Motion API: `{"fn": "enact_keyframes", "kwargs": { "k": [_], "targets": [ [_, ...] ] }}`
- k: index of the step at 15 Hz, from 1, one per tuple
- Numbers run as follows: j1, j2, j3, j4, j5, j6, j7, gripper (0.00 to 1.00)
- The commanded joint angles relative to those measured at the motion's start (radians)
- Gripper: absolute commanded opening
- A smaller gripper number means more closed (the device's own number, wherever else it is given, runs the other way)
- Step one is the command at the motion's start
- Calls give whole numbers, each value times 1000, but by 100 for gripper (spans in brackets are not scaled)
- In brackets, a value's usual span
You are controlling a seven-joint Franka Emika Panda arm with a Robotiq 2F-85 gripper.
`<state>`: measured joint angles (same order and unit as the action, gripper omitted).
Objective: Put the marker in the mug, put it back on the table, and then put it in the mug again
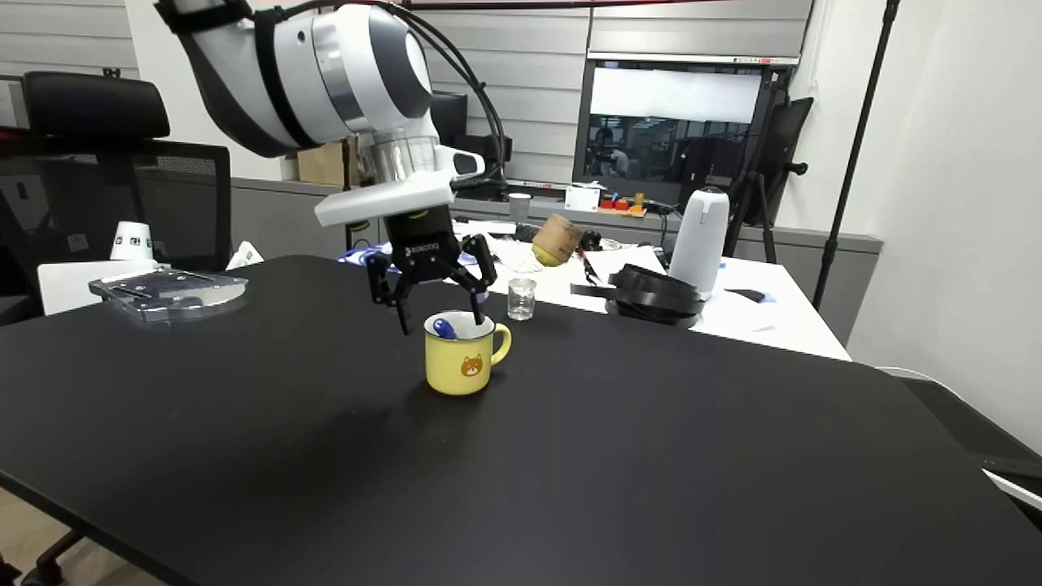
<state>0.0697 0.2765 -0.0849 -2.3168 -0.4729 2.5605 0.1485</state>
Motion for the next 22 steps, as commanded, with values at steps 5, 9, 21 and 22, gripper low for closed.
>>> {"fn": "enact_keyframes", "kwargs": {
  "k": [5,9,21,22],
  "targets": [
    [3,5,-16,23,5,-43,31,45],
    [2,-1,-16,25,13,-53,29,17],
    [9,-82,15,32,52,-155,0,5],
    [9,-102,29,32,69,-188,-13,5]
  ]
}}
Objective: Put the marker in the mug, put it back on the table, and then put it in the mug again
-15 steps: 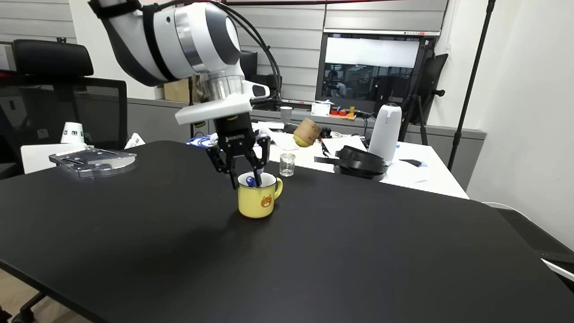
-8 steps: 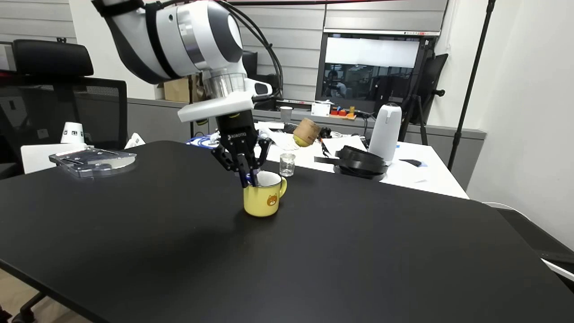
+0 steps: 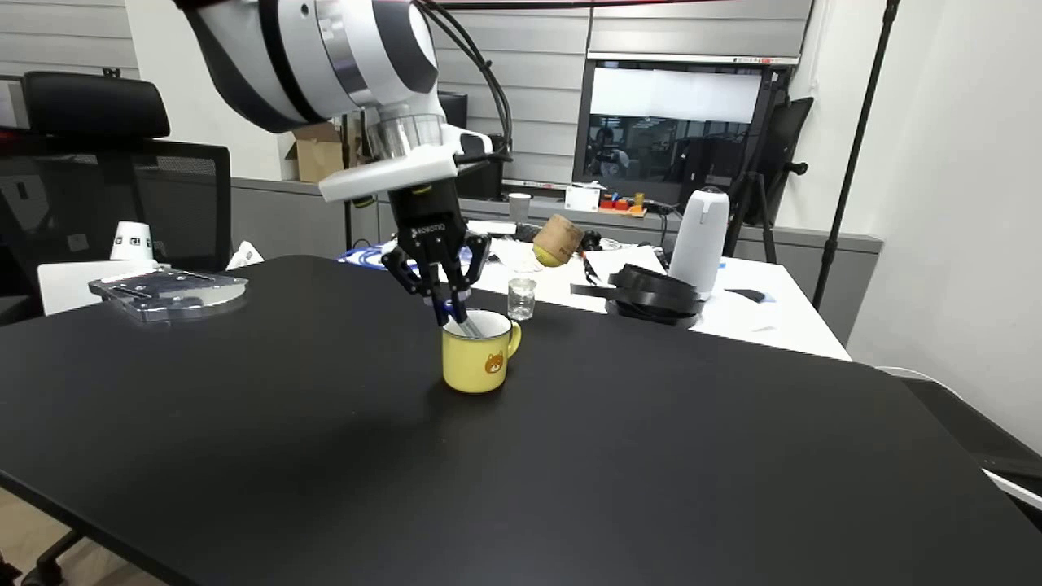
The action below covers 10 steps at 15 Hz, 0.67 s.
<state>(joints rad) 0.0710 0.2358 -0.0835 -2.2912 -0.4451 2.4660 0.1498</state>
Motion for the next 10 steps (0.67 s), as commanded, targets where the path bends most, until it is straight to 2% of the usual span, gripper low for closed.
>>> {"fn": "enact_keyframes", "kwargs": {
  "k": [1,6,10],
  "targets": [
    [8,-83,42,6,59,-124,-26,5],
    [27,-191,107,-2,41,-210,-33,5],
    [35,-206,147,-2,38,-199,-50,5]
  ]
}}
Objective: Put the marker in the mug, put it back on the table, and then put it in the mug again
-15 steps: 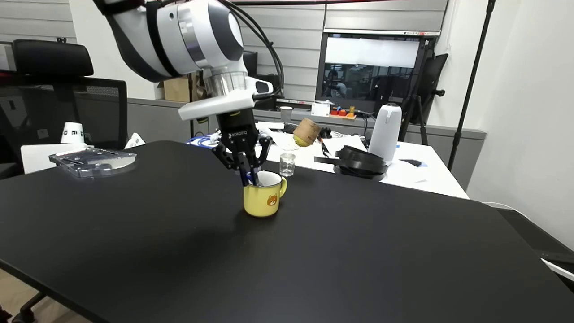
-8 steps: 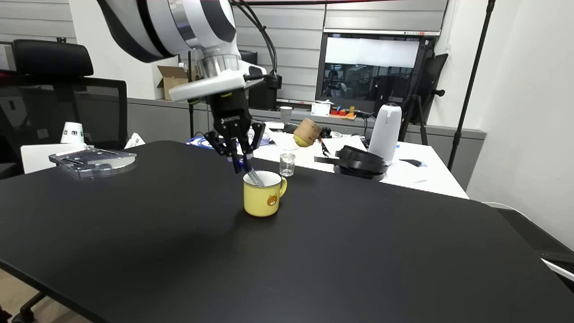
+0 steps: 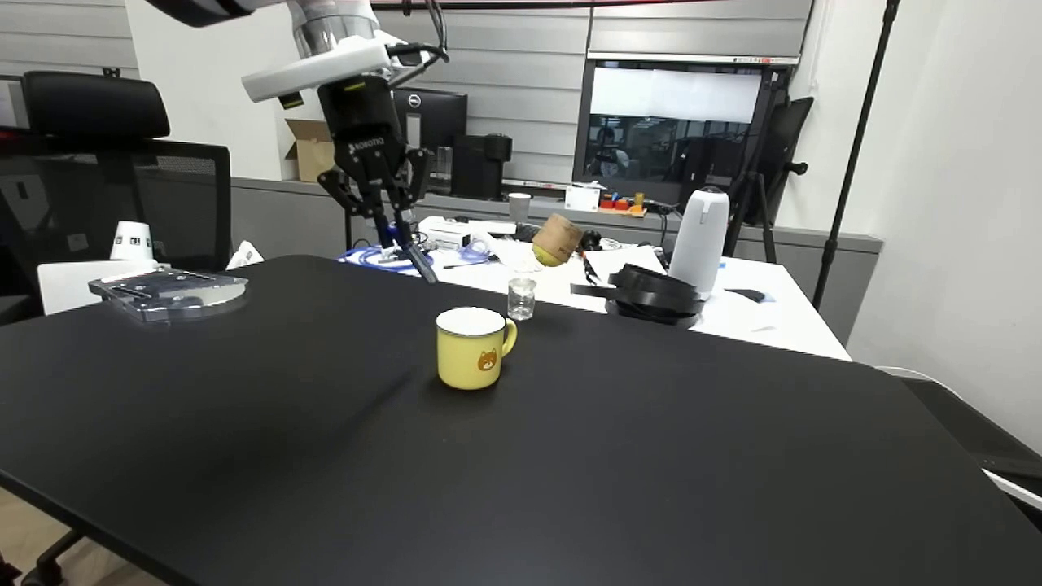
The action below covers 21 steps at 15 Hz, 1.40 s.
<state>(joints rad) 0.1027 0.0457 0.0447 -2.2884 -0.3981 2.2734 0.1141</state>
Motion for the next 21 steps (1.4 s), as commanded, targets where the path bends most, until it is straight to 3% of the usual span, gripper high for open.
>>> {"fn": "enact_keyframes", "kwargs": {
  "k": [1,13,14,18,21],
  "targets": [
    [3,-11,24,-8,-5,6,-24,5],
    [-6,136,25,-80,27,209,-178,5],
    [-6,145,25,-81,30,202,-193,39],
    [-13,166,25,-80,56,150,-261,67],
    [-17,165,29,-61,77,47,-320,87]
  ]
}}
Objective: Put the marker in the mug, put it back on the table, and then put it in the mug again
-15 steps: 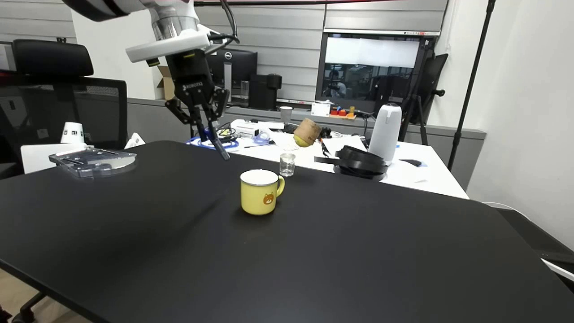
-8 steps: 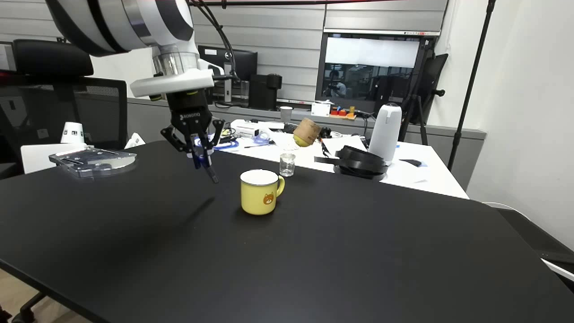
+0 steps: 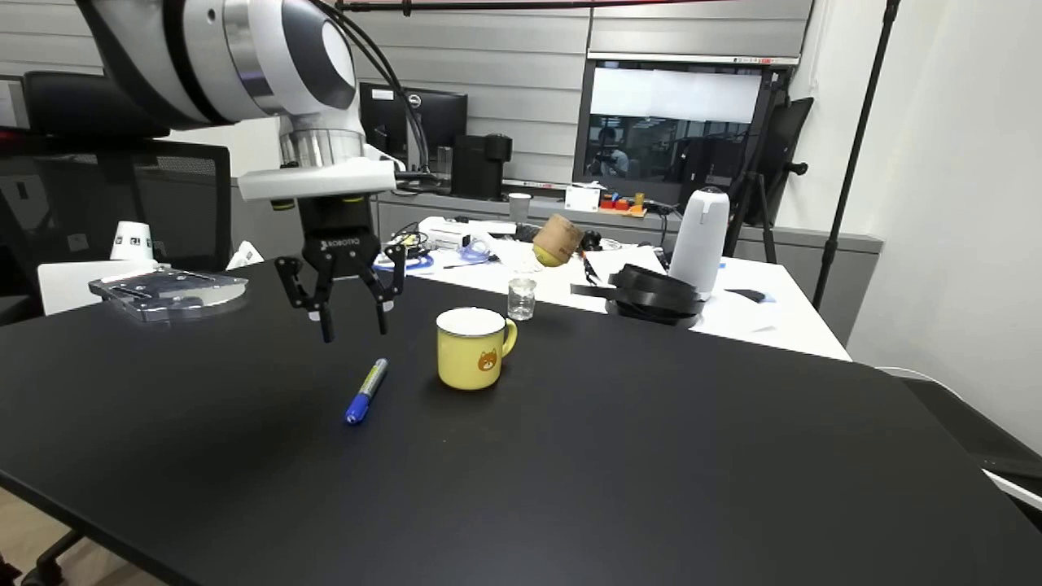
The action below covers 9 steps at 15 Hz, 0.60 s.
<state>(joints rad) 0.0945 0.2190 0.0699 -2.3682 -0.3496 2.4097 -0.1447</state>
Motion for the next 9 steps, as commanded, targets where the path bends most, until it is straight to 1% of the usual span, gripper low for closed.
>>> {"fn": "enact_keyframes", "kwargs": {
  "k": [1,2,3,5,6,9],
  "targets": [
    [-9,-11,6,27,28,-135,-88,93],
    [-6,-9,6,41,35,-192,-93,99],
    [-4,-3,6,57,37,-253,-103,100],
    [-8,18,8,76,28,-307,-135,100],
    [-10,27,8,84,29,-319,-145,100],
    [-15,61,9,92,47,-272,-136,100]
  ]
}}
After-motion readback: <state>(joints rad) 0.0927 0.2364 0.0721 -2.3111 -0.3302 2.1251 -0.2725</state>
